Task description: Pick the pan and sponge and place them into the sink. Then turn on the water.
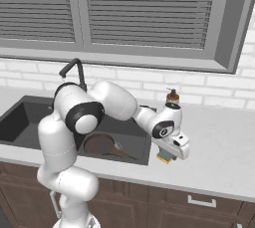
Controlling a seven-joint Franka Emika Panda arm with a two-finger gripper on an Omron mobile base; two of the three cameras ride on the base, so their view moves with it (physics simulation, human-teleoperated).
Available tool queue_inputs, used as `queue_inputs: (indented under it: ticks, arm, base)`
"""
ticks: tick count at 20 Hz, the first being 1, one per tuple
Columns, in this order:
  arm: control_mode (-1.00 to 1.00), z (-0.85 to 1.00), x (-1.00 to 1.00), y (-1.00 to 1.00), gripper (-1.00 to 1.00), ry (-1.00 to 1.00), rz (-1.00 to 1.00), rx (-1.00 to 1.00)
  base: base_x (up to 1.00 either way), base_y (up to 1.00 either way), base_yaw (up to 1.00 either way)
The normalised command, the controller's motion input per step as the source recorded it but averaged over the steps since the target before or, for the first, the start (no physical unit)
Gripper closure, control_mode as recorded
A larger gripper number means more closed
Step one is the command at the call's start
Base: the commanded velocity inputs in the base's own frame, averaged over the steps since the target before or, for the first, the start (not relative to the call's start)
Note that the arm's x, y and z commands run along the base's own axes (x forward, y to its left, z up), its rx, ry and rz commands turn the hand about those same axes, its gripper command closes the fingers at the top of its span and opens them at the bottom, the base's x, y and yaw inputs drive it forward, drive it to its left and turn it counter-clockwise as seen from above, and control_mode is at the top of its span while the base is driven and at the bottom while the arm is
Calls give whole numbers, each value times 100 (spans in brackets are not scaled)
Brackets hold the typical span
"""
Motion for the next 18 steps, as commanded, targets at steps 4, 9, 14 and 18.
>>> queue_inputs:
  ticks: [4,9,14,18]
  arm:
    - [-100,22,-4,1,100,-2,8,2]
    - [-100,46,0,45,100,-8,25,1]
    - [-100,20,4,92,100,-1,41,0]
    - [-100,0,3,100,100,0,45,0]
  base:
    - [0,0,0]
    - [0,0,0]
    - [0,0,0]
    - [0,0,0]
